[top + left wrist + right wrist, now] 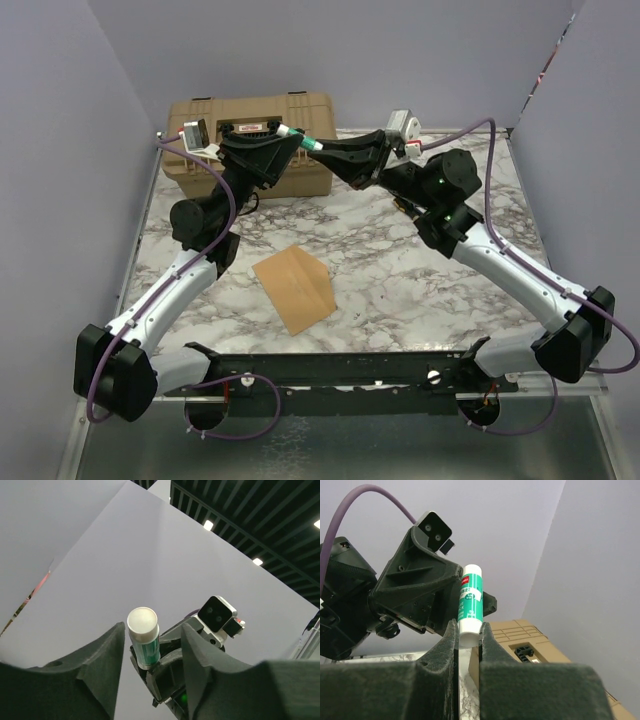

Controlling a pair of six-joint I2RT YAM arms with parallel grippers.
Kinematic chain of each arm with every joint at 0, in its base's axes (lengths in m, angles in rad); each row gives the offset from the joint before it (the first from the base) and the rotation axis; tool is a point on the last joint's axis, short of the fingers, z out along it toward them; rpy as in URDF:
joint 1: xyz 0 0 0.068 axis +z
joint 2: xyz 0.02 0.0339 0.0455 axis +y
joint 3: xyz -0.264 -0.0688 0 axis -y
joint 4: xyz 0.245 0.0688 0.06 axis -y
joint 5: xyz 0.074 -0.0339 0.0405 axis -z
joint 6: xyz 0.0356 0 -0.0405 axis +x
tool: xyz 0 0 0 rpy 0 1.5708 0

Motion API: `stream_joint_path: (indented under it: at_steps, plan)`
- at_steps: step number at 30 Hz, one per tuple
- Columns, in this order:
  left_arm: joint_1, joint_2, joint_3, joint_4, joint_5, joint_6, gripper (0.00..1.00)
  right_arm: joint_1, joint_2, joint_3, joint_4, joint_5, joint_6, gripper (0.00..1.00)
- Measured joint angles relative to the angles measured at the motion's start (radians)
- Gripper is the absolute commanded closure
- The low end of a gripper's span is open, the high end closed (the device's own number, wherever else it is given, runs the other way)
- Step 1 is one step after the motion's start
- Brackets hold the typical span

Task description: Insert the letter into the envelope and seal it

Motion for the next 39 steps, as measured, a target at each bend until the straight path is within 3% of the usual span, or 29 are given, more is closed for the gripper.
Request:
stream_joint_path:
  at_steps: [3,9,10,11,19,25,31,34,35,38,39]
  plan:
    - [0.000,0.000,0.000,0.005,0.000,-0.006,0.67,0.000,0.007,0.000,0.011,0.010,0.014,1.00]
    - [0.000,0.021,0.000,0.005,0.004,-0.014,0.68,0.000,0.024,0.008,0.010,0.017,0.065,1.00]
    - [0.000,0.024,0.000,0.005,0.004,-0.014,0.72,0.000,0.031,0.017,0.001,0.019,0.074,1.00]
    - [0.000,0.029,0.000,0.005,0.005,-0.014,1.00,0.000,0.043,0.042,-0.022,0.026,0.113,1.00]
    - [0.001,0.028,0.018,0.025,0.002,0.018,1.00,0.002,0.067,0.155,-0.167,0.032,0.294,1.00]
    - [-0.001,0.029,0.051,0.058,0.021,0.049,1.00,-0.030,0.077,0.197,-0.179,-0.002,0.636,1.00]
    - [-0.007,0.057,0.061,0.069,0.061,0.077,1.00,-0.080,0.077,0.054,0.017,-0.005,1.201,0.99]
    - [-0.007,0.073,0.061,0.065,0.075,0.085,1.00,-0.090,0.079,0.016,0.037,0.019,1.438,0.99]
    - [-0.007,0.073,0.062,0.066,0.075,0.088,1.00,-0.089,0.080,0.015,0.032,0.027,1.498,0.92]
    - [-0.007,0.073,0.068,0.073,0.075,0.090,1.00,-0.079,0.076,0.015,0.017,0.053,1.582,0.49]
    - [-0.007,0.073,0.068,0.074,0.075,0.092,1.00,-0.076,0.071,0.013,0.012,0.070,1.573,0.39]
